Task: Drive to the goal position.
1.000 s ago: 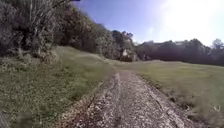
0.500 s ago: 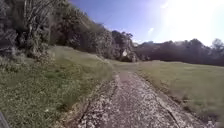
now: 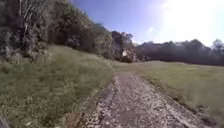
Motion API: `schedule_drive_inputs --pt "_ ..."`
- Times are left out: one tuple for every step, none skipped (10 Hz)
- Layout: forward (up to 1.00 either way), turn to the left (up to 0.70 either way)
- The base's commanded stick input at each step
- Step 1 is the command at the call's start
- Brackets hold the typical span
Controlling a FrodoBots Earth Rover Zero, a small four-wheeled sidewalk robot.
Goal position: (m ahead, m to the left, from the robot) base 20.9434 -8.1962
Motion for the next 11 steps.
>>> schedule_drive_inputs --pt "0.70 0.00" --pt "0.70 0.00" --pt "0.70 0.00" --pt "0.70 0.00" --pt "0.70 0.00" --pt "0.70 0.00" --pt "0.70 0.00" --pt "0.70 0.00" --pt "0.70 0.00" --pt "0.70 -0.21" --pt "0.70 -0.04"
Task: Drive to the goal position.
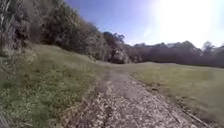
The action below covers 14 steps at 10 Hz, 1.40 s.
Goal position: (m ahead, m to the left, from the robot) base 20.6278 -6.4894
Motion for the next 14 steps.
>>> schedule_drive_inputs --pt "0.70 0.00" --pt "0.70 0.00" --pt "0.70 0.00" --pt "0.70 0.00" --pt "0.70 0.00" --pt "0.70 0.00" --pt "0.70 0.00" --pt "0.70 0.00" --pt "0.70 0.00" --pt "0.70 0.00" --pt "0.70 0.00" --pt "0.70 0.00" --pt "0.70 0.00" --pt "0.70 0.00"
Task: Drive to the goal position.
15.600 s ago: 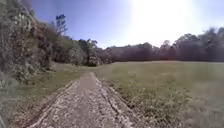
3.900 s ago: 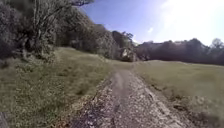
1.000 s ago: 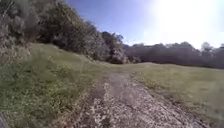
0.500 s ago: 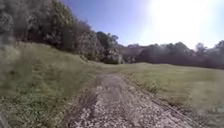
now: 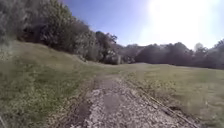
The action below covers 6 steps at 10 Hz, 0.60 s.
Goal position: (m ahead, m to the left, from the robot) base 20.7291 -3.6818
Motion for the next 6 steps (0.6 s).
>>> schedule_drive_inputs --pt "0.70 0.00" --pt "0.70 0.00" --pt "0.70 0.00" --pt "0.70 0.00" --pt "0.70 0.00" --pt "0.70 0.00"
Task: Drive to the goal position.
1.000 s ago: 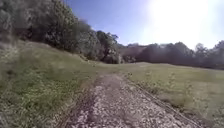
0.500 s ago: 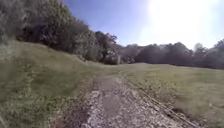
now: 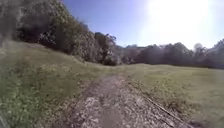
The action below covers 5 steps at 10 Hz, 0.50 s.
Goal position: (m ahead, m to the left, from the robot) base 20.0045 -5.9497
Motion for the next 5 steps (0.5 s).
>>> schedule_drive_inputs --pt "0.70 0.00" --pt "0.70 0.00" --pt "0.70 0.00" --pt "0.70 0.00" --pt "0.70 0.00"
